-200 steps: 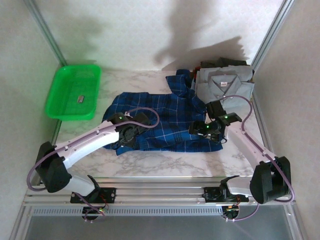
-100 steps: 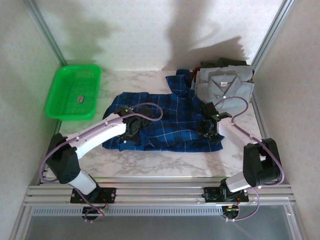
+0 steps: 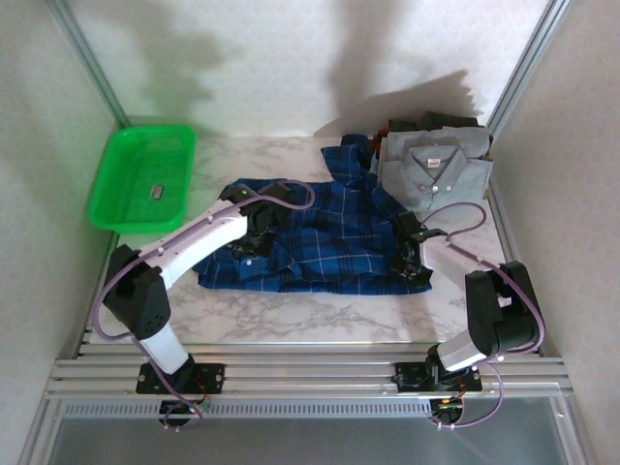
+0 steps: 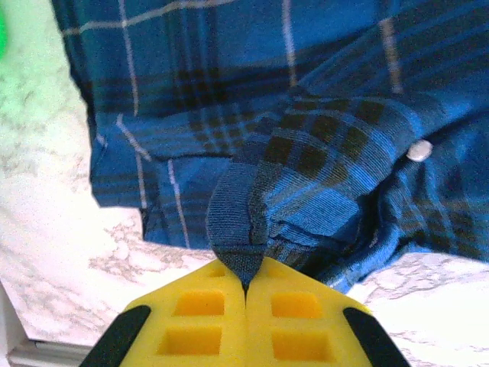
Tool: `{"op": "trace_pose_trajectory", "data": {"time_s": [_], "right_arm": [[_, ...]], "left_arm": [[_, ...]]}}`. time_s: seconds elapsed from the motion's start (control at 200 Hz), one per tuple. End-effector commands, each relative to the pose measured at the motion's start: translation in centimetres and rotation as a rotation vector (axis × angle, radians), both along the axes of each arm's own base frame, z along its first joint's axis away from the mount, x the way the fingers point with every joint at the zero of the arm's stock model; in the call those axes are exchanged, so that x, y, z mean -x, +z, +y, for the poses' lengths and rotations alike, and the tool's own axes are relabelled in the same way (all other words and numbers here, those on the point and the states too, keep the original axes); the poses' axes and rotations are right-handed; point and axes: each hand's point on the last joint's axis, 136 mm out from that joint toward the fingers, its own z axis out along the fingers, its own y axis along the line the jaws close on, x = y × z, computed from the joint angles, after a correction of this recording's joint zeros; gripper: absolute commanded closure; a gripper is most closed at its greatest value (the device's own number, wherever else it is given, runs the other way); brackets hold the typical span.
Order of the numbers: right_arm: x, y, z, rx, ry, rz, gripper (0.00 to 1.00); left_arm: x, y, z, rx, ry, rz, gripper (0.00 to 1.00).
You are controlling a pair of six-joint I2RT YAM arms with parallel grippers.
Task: Fold and stack the long sleeve shirts
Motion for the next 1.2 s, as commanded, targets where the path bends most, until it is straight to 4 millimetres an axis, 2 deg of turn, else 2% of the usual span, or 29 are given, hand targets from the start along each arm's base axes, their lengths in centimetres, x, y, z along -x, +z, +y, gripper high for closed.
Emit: {"op": "trace_pose_trajectory", "data": {"time_s": [0.0, 0.195, 0.285, 0.34, 0.516, 0.731, 0.816, 0.916, 1.111, 1.191], "right_arm": [[-0.2, 0.5, -0.7, 0.021, -0.019, -0.024, 0.56], [0.3, 0.0, -0.8, 0.025, -0.012, -0.006, 0.57], [0.4, 0.0, -1.0, 0.035, -0.02, -0.006, 0.56], [0.5, -0.1, -1.3, 0.046, -0.03, -0.001, 0.57], [1.0, -0.7, -2.7, 0.076, -0.093, 0.032, 0.56], [0.9, 0.0, -5.3, 0.139, -0.152, 0.023, 0.56], [0.9, -0.1, -5.6, 0.144, -0.152, 0.023, 0.55], [1.3, -0.4, -5.9, 0.157, -0.16, 0.037, 0.61], [1.4, -0.4, -5.9, 0.158, -0.175, 0.047, 0.6], [1.4, -0.3, -6.0, 0.161, -0.172, 0.05, 0.6]], "left_arm": [[-0.9, -0.3, -1.5, 0.014, -0.087, 0.039, 1.0], [-1.6, -3.1, -1.4, -0.036, -0.131, 0.123, 1.0], [-2.0, -3.7, -0.5, -0.065, -0.114, 0.127, 1.0], [-2.5, -3.7, 0.7, -0.095, -0.083, 0.115, 1.0], [-3.0, -5.1, 3.0, -0.103, -0.023, 0.149, 1.0], [-2.4, -8.4, 3.7, -0.151, -0.054, 0.227, 1.0], [-2.4, -9.3, 4.2, -0.181, -0.069, 0.254, 1.0], [-2.8, -9.4, 5.0, -0.202, -0.072, 0.26, 1.0], [-3.7, -8.6, 7.2, -0.191, -0.018, 0.246, 1.0], [-3.7, -8.3, 7.3, -0.163, -0.013, 0.245, 1.0]]}}
